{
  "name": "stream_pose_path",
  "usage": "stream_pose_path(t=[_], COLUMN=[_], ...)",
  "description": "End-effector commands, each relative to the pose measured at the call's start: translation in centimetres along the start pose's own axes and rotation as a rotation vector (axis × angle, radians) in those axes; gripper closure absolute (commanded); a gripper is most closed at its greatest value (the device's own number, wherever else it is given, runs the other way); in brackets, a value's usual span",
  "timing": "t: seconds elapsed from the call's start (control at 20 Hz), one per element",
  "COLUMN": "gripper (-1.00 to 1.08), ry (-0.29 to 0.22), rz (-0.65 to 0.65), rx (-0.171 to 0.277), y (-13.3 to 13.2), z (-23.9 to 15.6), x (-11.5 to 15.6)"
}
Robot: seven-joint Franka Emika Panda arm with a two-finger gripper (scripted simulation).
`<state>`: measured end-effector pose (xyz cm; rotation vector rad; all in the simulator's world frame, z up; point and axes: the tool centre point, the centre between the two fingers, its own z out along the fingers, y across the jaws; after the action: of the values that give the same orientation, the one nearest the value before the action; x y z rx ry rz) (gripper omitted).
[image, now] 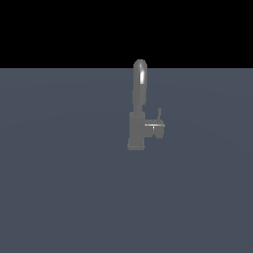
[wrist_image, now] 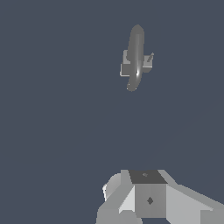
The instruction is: Turn on the faucet by rotating a designated handle.
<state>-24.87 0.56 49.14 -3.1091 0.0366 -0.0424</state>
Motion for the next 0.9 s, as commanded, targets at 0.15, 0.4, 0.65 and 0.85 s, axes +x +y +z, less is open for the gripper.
stream_pose_path(t=[0.15, 0.4, 0.65, 0.85], gripper=[1.08, 1.08, 1.08, 1.08], ry=[-0.003, -0.019, -0.052, -0.09], rz=[0.003, 0.021, 0.057, 0.099], rx=[0.003, 0.019, 0.051, 0.089], y=[0.0, 0.1, 0.2, 0.4], z=[0.0, 0.1, 0.3, 0.5], x=[0.1, 0.9, 2.4, 4.1])
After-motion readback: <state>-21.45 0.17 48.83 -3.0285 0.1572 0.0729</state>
